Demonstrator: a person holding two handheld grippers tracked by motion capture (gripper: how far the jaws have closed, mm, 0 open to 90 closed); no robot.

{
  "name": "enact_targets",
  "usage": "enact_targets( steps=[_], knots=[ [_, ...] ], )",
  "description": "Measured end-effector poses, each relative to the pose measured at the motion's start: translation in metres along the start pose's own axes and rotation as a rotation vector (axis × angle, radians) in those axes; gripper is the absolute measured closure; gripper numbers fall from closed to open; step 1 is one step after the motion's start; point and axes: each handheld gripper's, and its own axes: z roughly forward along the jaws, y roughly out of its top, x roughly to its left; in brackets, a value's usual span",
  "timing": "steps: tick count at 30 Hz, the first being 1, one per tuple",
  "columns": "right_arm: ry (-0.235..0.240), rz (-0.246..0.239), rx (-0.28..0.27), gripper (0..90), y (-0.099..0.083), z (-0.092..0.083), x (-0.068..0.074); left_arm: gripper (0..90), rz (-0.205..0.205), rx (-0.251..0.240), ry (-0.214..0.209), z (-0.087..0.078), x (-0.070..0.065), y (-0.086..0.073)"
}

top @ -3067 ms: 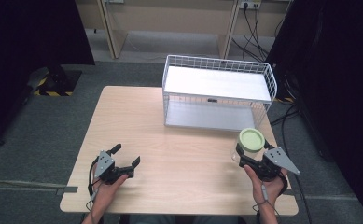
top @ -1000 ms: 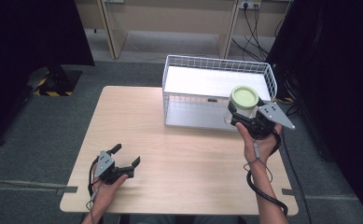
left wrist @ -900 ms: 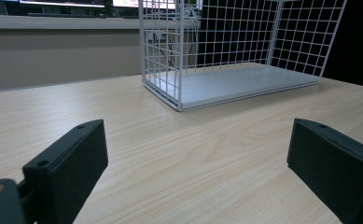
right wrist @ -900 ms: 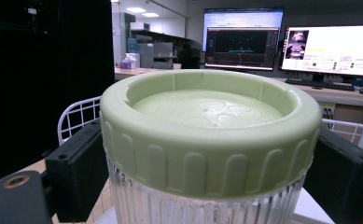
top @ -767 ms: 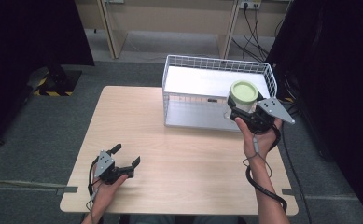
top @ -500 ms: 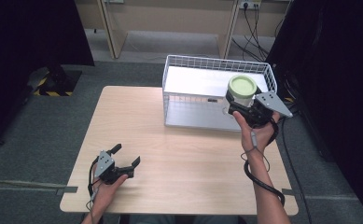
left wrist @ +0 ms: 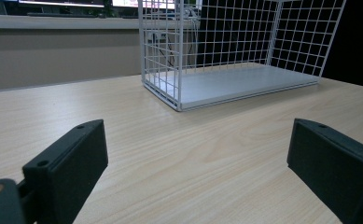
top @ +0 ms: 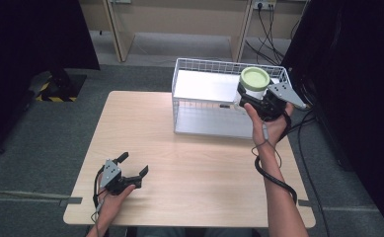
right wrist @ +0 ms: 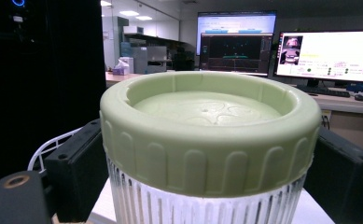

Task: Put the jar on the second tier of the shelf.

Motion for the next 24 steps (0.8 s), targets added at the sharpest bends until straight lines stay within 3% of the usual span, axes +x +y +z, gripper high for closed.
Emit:
enact_targets(
  steps=[24],
  knots=[
    [-0.042, 0.028, 0.039, 11.5, 0.011, 0.047, -0.01, 4.3, 0.004, 0.003, -0.003, 0.0, 0.0, 0.0]
  ],
)
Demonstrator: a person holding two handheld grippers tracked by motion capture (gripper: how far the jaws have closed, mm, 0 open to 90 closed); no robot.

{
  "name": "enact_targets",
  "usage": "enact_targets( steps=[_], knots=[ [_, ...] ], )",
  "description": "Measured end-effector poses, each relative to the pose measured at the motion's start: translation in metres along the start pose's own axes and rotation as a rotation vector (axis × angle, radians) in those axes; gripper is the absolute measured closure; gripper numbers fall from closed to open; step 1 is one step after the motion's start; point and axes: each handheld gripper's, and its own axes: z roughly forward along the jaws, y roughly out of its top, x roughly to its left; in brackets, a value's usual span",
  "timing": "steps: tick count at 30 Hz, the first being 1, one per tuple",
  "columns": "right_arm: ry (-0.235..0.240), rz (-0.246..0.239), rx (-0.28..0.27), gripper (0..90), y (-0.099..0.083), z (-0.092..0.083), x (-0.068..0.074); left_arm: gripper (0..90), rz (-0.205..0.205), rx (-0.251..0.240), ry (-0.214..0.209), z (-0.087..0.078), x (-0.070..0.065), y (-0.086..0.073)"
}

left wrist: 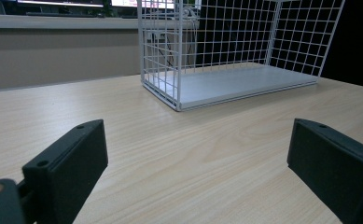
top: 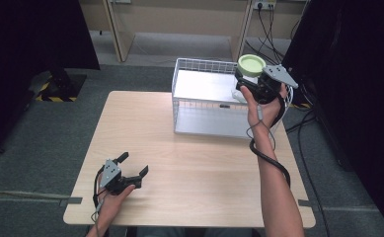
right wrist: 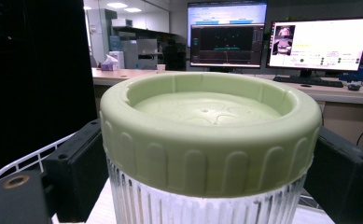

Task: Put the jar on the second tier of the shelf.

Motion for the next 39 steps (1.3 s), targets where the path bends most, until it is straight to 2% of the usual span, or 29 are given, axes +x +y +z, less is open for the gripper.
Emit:
enact_targets(
  steps=[18, 39],
  knots=[
    [-0.045, 0.023, 0.036, 11.5, -0.001, 0.028, -0.013, 4.3, -0.005, -0.004, 0.002, 0.0, 0.0, 0.0],
    [-0.063, 0.033, 0.066, 11.5, -0.012, 0.043, -0.016, 4.3, 0.003, 0.002, -0.001, 0.0, -0.001, 0.0]
  ],
)
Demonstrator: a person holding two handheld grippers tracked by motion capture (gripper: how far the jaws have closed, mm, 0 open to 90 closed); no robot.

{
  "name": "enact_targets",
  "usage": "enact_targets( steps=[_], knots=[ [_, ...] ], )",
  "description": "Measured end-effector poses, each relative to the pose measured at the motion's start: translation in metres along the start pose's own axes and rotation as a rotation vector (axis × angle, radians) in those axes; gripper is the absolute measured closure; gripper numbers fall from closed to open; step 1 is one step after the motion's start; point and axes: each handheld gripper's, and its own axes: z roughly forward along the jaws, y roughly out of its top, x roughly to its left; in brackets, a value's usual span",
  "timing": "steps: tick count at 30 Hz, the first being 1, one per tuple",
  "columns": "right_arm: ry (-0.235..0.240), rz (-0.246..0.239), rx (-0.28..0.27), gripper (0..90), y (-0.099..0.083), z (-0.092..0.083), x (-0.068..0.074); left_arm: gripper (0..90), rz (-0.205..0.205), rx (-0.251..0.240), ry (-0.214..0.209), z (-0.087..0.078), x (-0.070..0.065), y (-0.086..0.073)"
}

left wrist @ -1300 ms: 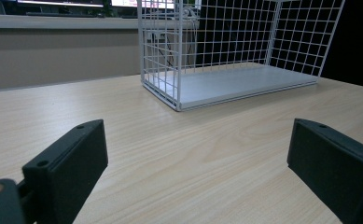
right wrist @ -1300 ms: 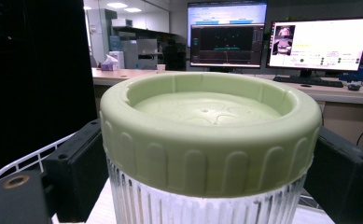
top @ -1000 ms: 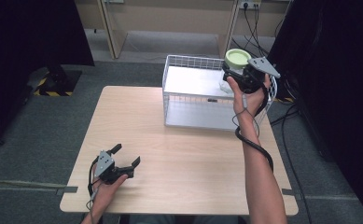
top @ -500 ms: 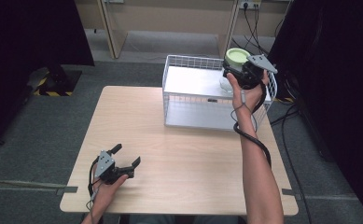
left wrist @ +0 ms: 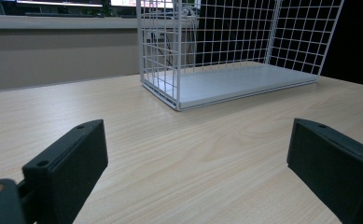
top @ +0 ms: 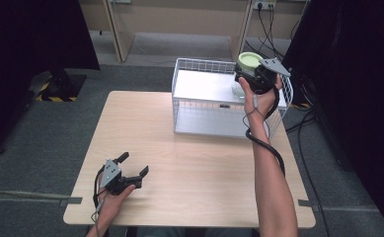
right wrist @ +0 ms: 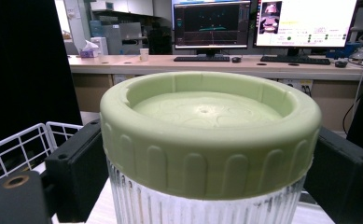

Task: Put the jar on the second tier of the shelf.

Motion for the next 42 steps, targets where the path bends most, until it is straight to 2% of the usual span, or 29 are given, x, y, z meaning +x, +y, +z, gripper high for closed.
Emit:
enact_targets(
  steps=[13, 20, 24, 28, 31, 35, 42],
  knots=[
    [-0.001, -0.029, -0.004, 11.3, -0.003, 0.002, 0.005, 4.4, 0.002, 0.001, -0.001, 0.0, 0.0, 0.0],
    [-0.004, -0.027, -0.01, 11.1, -0.004, 0.002, 0.005, 4.4, 0.001, -0.001, -0.003, 0.0, 0.0, 0.0],
    [-0.002, -0.017, -0.017, 10.5, -0.005, 0.001, 0.005, 4.3, 0.004, 0.002, -0.004, 0.0, 0.0, 0.0],
    [0.004, 0.02, -0.015, 4.4, -0.007, 0.0, 0.004, 4.3, 0.002, 0.0, -0.005, 0.0, 0.0, 0.0],
    [0.006, 0.025, -0.013, 1.0, -0.007, -0.002, 0.004, 4.3, 0.003, 0.0, -0.004, 0.0, -0.001, 0.0],
    [0.017, 0.029, 0.008, 0.3, -0.01, -0.007, 0.001, 4.3, 0.004, 0.0, -0.004, 0.0, 0.0, 0.0],
    [0.03, 0.028, 0.005, 0.3, -0.014, -0.018, -0.003, 4.3, 0.007, 0.002, -0.003, 0.0, -0.001, 0.0]
  ],
)
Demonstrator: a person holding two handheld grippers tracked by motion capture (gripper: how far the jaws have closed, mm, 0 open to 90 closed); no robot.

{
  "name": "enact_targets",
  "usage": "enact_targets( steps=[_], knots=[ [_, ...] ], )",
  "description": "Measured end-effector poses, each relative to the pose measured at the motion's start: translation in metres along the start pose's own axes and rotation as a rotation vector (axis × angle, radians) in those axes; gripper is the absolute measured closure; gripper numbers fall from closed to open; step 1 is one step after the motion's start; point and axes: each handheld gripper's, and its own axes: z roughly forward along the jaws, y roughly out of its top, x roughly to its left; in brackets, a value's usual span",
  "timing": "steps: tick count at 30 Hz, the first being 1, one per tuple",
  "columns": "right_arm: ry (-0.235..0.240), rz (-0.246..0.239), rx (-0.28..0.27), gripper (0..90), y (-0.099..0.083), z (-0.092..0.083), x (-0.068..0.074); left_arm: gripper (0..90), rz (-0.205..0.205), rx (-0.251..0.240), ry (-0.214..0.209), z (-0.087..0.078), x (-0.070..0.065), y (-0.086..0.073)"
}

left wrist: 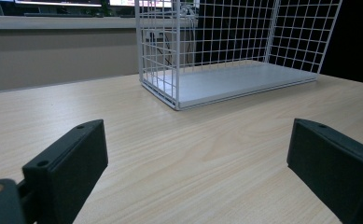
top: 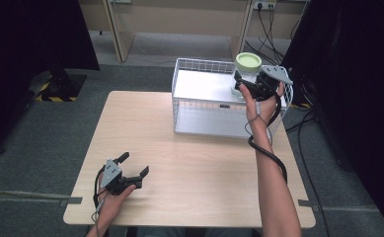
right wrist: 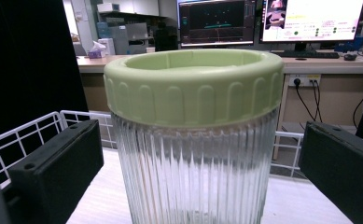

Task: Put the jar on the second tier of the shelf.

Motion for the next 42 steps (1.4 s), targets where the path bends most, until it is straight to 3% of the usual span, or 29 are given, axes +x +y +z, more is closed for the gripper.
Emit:
enact_targets(
  steps=[42],
  knots=[
    [0.066, -0.042, 0.014, 0.3, -0.037, -0.059, -0.003, 4.4, 0.008, 0.004, 0.005, 0.0, -0.001, 0.0]
  ],
)
